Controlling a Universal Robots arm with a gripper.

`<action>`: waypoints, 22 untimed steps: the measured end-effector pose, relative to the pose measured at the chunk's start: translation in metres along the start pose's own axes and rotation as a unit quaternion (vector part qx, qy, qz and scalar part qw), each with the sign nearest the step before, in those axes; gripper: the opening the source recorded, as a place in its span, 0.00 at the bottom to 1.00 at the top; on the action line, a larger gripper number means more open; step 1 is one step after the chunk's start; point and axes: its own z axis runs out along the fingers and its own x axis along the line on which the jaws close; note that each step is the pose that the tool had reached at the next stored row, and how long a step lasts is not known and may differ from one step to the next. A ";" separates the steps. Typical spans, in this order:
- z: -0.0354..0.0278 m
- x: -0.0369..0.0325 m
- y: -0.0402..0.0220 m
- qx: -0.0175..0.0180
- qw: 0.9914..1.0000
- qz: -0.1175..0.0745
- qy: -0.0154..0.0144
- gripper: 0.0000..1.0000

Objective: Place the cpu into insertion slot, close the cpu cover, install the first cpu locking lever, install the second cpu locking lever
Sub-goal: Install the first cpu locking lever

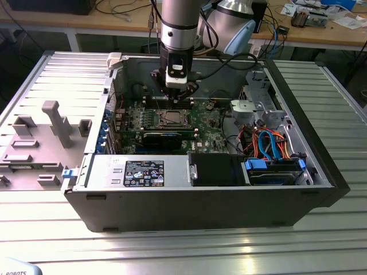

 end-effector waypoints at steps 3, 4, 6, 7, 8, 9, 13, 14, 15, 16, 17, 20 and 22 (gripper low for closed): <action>0.0000 0.0000 0.0000 0.000 1.000 -0.001 0.000 0.11; 0.0000 0.0000 0.0000 0.000 1.000 -0.001 0.000 0.11; 0.0000 0.0000 0.0000 0.000 1.000 -0.002 0.000 0.11; 0.0000 0.0000 0.0000 0.000 1.000 -0.003 0.000 0.11; 0.0000 0.0000 0.0000 0.000 1.000 -0.003 0.000 0.11; 0.0000 0.0000 0.0000 0.000 1.000 -0.003 0.000 0.11; 0.0000 0.0000 0.0000 0.000 1.000 -0.004 0.000 0.11; 0.0000 0.0000 0.0000 0.000 1.000 -0.004 0.000 0.11; 0.0000 0.0000 0.0000 0.000 1.000 -0.005 0.000 0.11; 0.0000 0.0000 0.0000 0.000 1.000 -0.005 0.000 0.11; 0.0000 0.0000 0.0000 0.000 1.000 -0.005 0.000 0.11; 0.0000 0.0000 0.0000 0.000 1.000 -0.006 0.000 0.11; 0.0000 0.0000 0.0000 0.000 1.000 -0.006 0.000 0.11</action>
